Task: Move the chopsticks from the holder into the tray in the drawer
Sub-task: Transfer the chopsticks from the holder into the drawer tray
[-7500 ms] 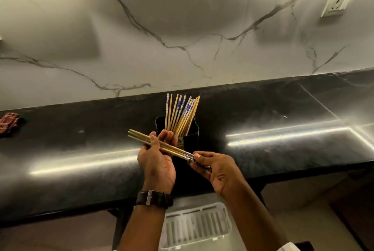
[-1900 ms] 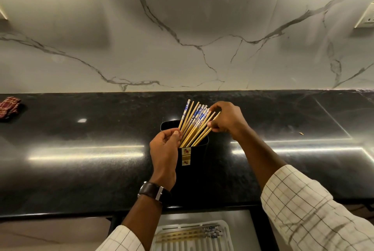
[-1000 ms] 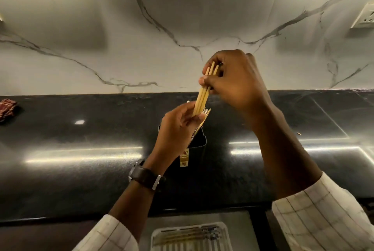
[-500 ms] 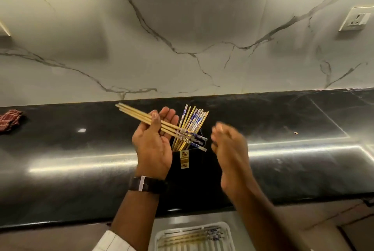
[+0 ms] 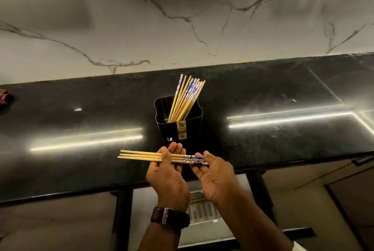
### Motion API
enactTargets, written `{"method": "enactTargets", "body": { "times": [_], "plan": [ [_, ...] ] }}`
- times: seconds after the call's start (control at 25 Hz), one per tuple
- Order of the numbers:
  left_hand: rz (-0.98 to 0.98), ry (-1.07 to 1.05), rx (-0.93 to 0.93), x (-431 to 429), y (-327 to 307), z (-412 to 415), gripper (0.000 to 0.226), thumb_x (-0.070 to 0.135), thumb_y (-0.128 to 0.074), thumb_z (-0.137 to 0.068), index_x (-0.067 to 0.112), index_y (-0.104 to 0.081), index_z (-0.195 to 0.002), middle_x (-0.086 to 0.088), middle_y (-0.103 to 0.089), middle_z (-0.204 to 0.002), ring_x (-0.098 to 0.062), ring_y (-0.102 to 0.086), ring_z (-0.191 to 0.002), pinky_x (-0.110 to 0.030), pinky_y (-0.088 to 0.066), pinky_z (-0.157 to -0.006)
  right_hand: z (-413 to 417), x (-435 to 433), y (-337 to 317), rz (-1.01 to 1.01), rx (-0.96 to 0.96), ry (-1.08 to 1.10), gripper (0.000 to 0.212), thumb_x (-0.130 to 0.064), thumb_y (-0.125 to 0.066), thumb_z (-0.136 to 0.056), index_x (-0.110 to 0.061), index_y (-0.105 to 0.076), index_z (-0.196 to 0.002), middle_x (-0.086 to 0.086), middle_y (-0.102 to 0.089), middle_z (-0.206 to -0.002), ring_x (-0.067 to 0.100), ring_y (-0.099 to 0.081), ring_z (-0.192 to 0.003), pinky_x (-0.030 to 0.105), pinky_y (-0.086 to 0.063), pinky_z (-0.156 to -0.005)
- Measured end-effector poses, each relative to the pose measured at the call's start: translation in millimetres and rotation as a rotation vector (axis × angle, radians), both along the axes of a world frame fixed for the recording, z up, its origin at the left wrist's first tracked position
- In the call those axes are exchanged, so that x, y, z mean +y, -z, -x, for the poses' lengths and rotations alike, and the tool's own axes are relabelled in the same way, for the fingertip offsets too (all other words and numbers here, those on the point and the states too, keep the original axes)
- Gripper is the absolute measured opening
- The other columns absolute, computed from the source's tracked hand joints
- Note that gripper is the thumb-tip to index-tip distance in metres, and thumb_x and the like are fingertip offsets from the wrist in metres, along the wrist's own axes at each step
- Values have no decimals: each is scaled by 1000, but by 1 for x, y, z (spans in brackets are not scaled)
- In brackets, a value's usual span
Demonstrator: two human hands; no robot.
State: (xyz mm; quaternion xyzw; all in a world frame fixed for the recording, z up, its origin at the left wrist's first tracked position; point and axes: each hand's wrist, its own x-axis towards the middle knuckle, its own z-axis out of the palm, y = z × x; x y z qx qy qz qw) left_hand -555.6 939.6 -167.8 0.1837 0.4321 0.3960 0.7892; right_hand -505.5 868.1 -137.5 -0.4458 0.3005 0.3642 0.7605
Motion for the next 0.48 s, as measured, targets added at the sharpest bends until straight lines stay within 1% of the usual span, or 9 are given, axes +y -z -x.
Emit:
{"method": "enactTargets", "body": {
  "times": [0.04,0.08,0.16,0.24,0.28,0.36,0.4,0.44,0.48],
  "plan": [
    [62,5,31,-8,10,7,28,9,-54,-103,-4,-54,-127,-26,-73,-110,-34,-76,-96,-45,-60,-85,8,-7,11,12,22,-23,12,-1,-50,-105,3,-61,-104,22,-66,-110,36,-63,-114,46,-50,-101],
    [132,19,68,-16,21,16,26,8,-54,-103,-3,-55,-127,-25,-73,-110,-34,-76,-96,-45,-60,-85,16,-14,22,29,46,-34,11,0,-50,-105,3,-61,-105,22,-66,-109,36,-62,-111,45,-50,-98],
    [253,42,156,-30,45,33,24,5,-54,-102,-3,-59,-125,-24,-72,-112,-34,-73,-100,-46,-57,-90,24,-29,53,115,101,-34,11,3,-51,-103,5,-60,-110,24,-67,-113,34,-66,-100,42,-55,-84],
    [327,13,238,-32,64,49,27,2,-57,-100,-5,-60,-125,-23,-71,-114,-33,-72,-100,-46,-56,-92,21,-45,85,222,156,-53,9,3,-55,-101,7,-63,-104,25,-69,-115,33,-70,-90,40,-57,-72],
    [357,-6,283,-29,72,56,27,0,-59,-98,-5,-61,-124,-23,-71,-115,-31,-72,-95,-46,-57,-90,18,-52,100,256,186,-67,11,3,-57,-100,8,-64,-107,26,-69,-117,35,-71,-94,41,-58,-74],
    [403,-11,343,-24,85,62,16,-2,-61,-96,-3,-65,-111,-23,-70,-115,-28,-71,-84,-45,-57,-86,13,-64,126,302,255,-89,26,1,-61,-99,11,-61,-124,28,-67,-121,39,-69,-102,44,-57,-79],
    [436,-6,395,-21,92,63,11,-2,-62,-95,-1,-65,-105,-21,-70,-113,-26,-70,-80,-44,-57,-83,12,-65,137,323,283,-96,32,1,-62,-99,11,-59,-129,29,-66,-121,38,-68,-99,45,-56,-81],
    [469,-4,445,-20,97,62,12,-1,-63,-95,-2,-66,-106,-20,-71,-111,-24,-69,-77,-43,-57,-78,12,-64,149,344,304,-91,35,1,-62,-99,11,-57,-132,29,-65,-122,37,-67,-94,45,-56,-83],
    [496,-20,484,-19,102,60,20,0,-64,-94,-5,-65,-114,-18,-71,-109,-24,-69,-75,-43,-57,-73,14,-62,160,355,320,-80,36,2,-60,-99,9,-55,-134,28,-64,-122,36,-66,-89,45,-55,-85]
  ]
}}
